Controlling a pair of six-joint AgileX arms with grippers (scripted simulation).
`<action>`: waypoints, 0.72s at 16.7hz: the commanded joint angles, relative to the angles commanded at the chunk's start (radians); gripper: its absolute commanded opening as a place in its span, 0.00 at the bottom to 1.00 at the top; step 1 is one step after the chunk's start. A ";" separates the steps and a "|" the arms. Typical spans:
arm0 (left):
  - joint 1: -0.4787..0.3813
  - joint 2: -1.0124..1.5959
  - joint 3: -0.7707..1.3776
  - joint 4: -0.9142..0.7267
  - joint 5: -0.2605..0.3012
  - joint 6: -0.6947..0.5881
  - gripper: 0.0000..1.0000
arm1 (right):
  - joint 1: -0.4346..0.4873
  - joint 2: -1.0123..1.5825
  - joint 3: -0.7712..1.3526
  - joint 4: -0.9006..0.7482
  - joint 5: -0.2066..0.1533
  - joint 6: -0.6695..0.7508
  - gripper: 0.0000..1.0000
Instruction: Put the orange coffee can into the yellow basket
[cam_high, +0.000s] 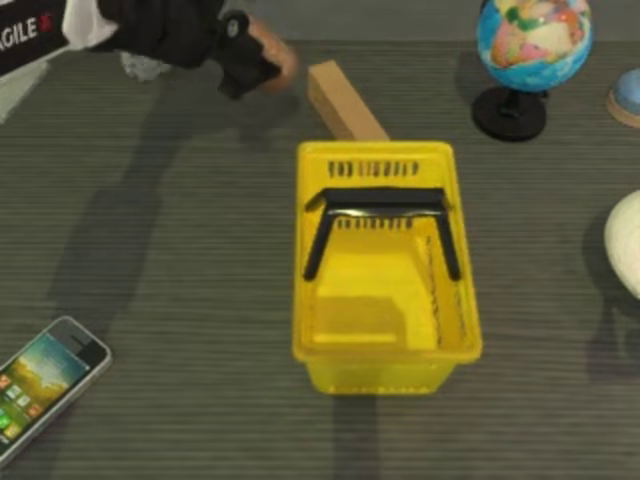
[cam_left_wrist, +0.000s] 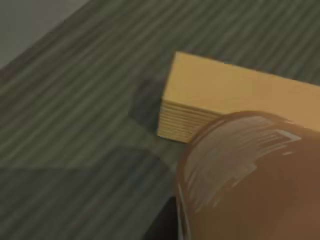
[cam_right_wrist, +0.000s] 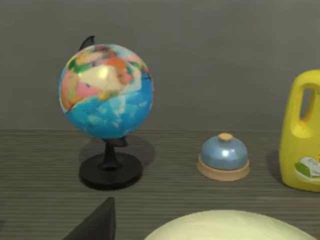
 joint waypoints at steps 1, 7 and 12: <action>-0.009 -0.038 -0.047 0.111 0.060 -0.026 0.00 | 0.000 0.000 0.000 0.000 0.000 0.000 1.00; -0.066 -0.243 -0.343 0.731 0.402 -0.203 0.00 | 0.000 0.000 0.000 0.000 0.000 0.000 1.00; -0.103 -0.322 -0.580 1.059 0.606 -0.363 0.00 | 0.000 0.000 0.000 0.000 0.000 0.000 1.00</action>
